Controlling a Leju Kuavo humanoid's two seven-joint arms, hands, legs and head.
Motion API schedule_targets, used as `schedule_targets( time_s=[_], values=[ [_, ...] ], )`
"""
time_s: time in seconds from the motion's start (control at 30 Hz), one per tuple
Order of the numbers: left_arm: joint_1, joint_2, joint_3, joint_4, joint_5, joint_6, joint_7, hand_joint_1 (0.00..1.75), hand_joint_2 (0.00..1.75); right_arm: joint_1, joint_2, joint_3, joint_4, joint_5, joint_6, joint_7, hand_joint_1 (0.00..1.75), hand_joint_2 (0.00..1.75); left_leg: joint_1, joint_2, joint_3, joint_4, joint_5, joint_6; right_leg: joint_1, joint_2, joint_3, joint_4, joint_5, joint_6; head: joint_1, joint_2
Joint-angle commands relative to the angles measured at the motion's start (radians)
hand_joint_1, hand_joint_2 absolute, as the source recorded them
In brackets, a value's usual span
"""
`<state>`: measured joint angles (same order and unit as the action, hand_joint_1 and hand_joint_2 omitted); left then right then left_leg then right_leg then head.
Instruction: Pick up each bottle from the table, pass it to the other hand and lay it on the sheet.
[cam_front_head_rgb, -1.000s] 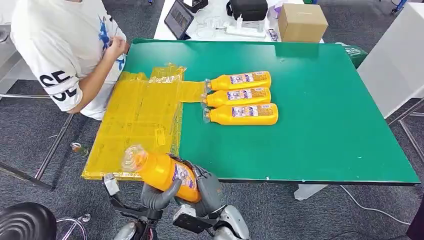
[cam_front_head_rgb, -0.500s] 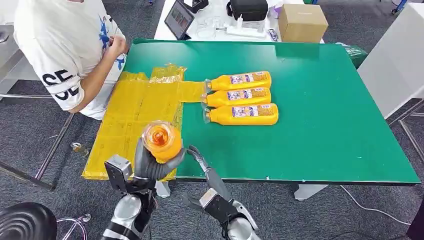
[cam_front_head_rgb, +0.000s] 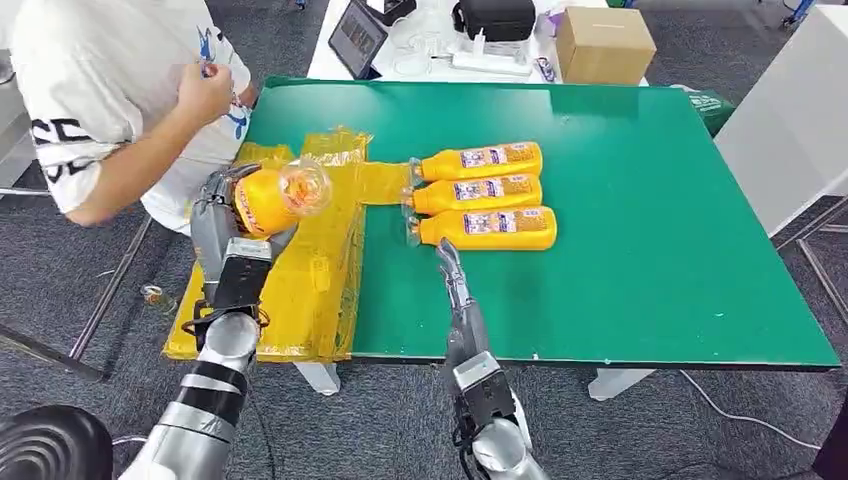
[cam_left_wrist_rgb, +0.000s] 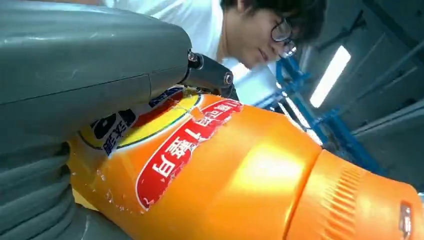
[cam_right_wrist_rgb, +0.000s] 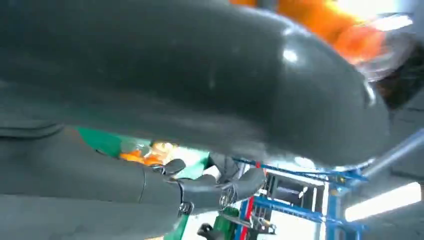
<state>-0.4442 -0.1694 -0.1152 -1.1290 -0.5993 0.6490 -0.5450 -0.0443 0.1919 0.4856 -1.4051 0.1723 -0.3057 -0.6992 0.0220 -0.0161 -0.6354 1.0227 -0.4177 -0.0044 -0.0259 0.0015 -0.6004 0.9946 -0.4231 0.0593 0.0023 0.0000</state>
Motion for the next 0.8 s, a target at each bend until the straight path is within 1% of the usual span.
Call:
schedule_targets(
  time_s=[0.03,0.07,0.1,0.13,0.17,0.2,0.27,0.3,0.37,0.4,0.43,0.5,0.53,0.57,0.63,0.67,0.7,0.77,0.8],
  values=[
    [-0.227,0.115,-0.017,0.624,-0.644,0.040,0.294,1.75,1.75,0.019,0.015,-0.122,-0.171,-0.108,-0.104,0.001,0.00,0.00,0.000,-0.001,0.006,-0.002,-0.001,0.001,0.001,-0.002,0.007,-0.001,-0.001,-0.003,0.001,0.000],
    [-0.238,0.118,-0.010,0.670,-0.651,0.046,0.301,1.75,1.75,0.024,0.020,-0.143,-0.170,-0.127,-0.082,0.001,0.00,0.00,-0.001,-0.002,0.004,-0.001,0.000,0.001,0.000,-0.002,0.005,-0.001,-0.001,-0.002,0.000,0.000],
    [-0.241,0.123,-0.012,0.688,-0.660,0.041,0.303,1.75,1.75,0.024,0.021,-0.150,-0.164,-0.120,-0.083,0.001,0.00,0.00,0.000,0.000,0.006,-0.002,-0.001,0.001,0.001,-0.001,0.007,-0.001,-0.001,-0.003,0.001,0.000],
    [-0.247,0.129,-0.018,0.712,-0.683,0.019,0.326,1.75,1.75,0.023,0.031,-0.166,-0.133,-0.130,-0.073,0.001,0.00,0.00,0.000,0.001,0.005,-0.001,-0.001,0.001,0.001,-0.001,0.005,-0.001,-0.001,-0.003,0.001,0.000],
    [-0.240,0.135,-0.016,0.713,-0.684,-0.013,0.325,1.75,1.75,0.017,0.037,-0.178,-0.117,-0.130,-0.058,0.001,0.00,0.00,0.000,0.003,0.008,-0.002,-0.001,0.002,0.001,0.001,0.007,-0.002,-0.001,-0.004,0.001,0.000],
    [-0.238,0.139,-0.021,0.729,-0.697,-0.044,0.334,1.75,1.75,0.017,0.040,-0.183,-0.109,-0.126,-0.052,0.001,0.00,0.00,0.000,0.002,0.005,-0.002,-0.001,0.001,0.001,0.001,0.005,-0.001,-0.001,-0.003,0.000,0.000],
    [-0.233,0.144,-0.021,0.740,-0.740,-0.062,0.339,1.75,1.75,0.015,0.044,-0.186,-0.103,-0.128,-0.046,0.001,0.00,0.00,0.001,0.005,0.009,-0.002,-0.002,0.002,0.002,0.003,0.008,-0.002,-0.001,-0.005,0.000,0.000],
    [-0.228,0.149,-0.037,0.742,-0.768,-0.063,0.353,1.75,1.75,0.016,0.046,-0.188,-0.100,-0.127,-0.044,0.001,0.00,0.00,0.000,0.003,0.005,-0.001,-0.001,0.001,0.001,0.002,0.004,-0.001,-0.001,-0.003,0.000,0.000],
    [-0.220,0.145,-0.019,0.743,-0.744,-0.085,0.332,1.75,1.75,0.013,0.047,-0.191,-0.085,-0.128,-0.038,0.001,0.00,0.00,0.000,0.003,0.005,-0.001,-0.001,0.001,0.001,0.002,0.004,-0.001,-0.001,-0.003,0.000,0.000],
    [-0.220,0.145,-0.019,0.743,-0.744,-0.085,0.332,1.75,1.75,0.013,0.047,-0.191,-0.085,-0.128,-0.038,0.001,0.00,0.00,0.000,0.002,0.003,-0.001,-0.001,0.001,0.001,0.002,0.003,-0.001,-0.001,-0.002,0.000,0.000],
    [-0.220,0.145,-0.019,0.743,-0.744,-0.085,0.332,1.75,1.75,0.013,0.047,-0.191,-0.085,-0.128,-0.038,0.001,0.00,0.00,0.001,0.004,0.006,-0.001,-0.002,0.002,0.002,0.002,0.005,-0.001,-0.001,-0.003,0.000,0.000],
    [-0.220,0.145,-0.019,0.743,-0.744,-0.085,0.332,1.75,1.75,0.013,0.047,-0.191,-0.085,-0.128,-0.038,0.001,0.00,0.00,0.000,0.002,0.003,-0.001,-0.001,0.001,0.001,0.002,0.003,-0.001,-0.001,-0.002,0.001,0.000],
    [-0.216,0.148,-0.019,0.741,-0.745,-0.096,0.330,1.75,1.75,0.013,0.049,-0.196,-0.077,-0.132,-0.033,0.001,0.00,0.00,0.001,0.004,0.005,0.000,-0.002,0.002,0.002,0.002,0.005,-0.001,-0.001,-0.003,0.001,0.000],
    [-0.216,0.148,-0.019,0.741,-0.745,-0.096,0.330,1.75,1.75,0.013,0.049,-0.196,-0.077,-0.132,-0.033,0.001,0.00,0.00,0.001,0.003,0.004,-0.001,-0.001,0.001,0.002,0.002,0.004,-0.001,-0.001,-0.003,0.000,0.000],
    [-0.208,0.145,0.013,0.736,-0.699,-0.138,0.300,1.75,1.75,0.008,0.053,-0.206,-0.055,-0.132,-0.023,0.001,0.00,0.00,0.001,0.002,0.002,-0.001,-0.001,0.001,0.001,0.001,0.003,-0.001,0.000,-0.002,0.001,0.000],
    [-0.204,0.147,0.026,0.736,-0.681,-0.153,0.289,1.75,1.75,0.008,0.055,-0.206,-0.050,-0.128,-0.022,0.001,0.00,0.00,0.001,0.003,0.008,-0.001,-0.002,0.002,0.003,0.002,0.008,-0.002,-0.001,-0.005,0.001,0.000],
    [-0.204,0.147,0.026,0.736,-0.681,-0.153,0.289,1.75,1.75,0.008,0.055,-0.206,-0.050,-0.128,-0.022,0.001,0.00,0.00,0.001,0.003,0.004,-0.001,-0.001,0.001,0.002,0.002,0.004,-0.001,0.000,-0.003,0.000,0.000],
    [-0.195,0.142,0.045,0.735,-0.654,-0.187,0.277,1.75,1.75,0.006,0.060,-0.206,-0.027,-0.120,-0.020,0.001,0.00,0.00,0.001,0.004,0.006,-0.002,-0.001,0.001,0.002,0.003,0.006,-0.002,0.000,-0.003,0.000,0.000],
    [-0.192,0.136,0.058,0.734,-0.635,-0.209,0.272,1.75,1.75,0.006,0.062,-0.207,-0.023,-0.116,-0.018,0.001,0.00,0.00,0.000,0.003,0.004,-0.001,-0.001,0.001,0.001,0.002,0.005,-0.001,0.000,-0.002,0.001,0.000]
  ],
)
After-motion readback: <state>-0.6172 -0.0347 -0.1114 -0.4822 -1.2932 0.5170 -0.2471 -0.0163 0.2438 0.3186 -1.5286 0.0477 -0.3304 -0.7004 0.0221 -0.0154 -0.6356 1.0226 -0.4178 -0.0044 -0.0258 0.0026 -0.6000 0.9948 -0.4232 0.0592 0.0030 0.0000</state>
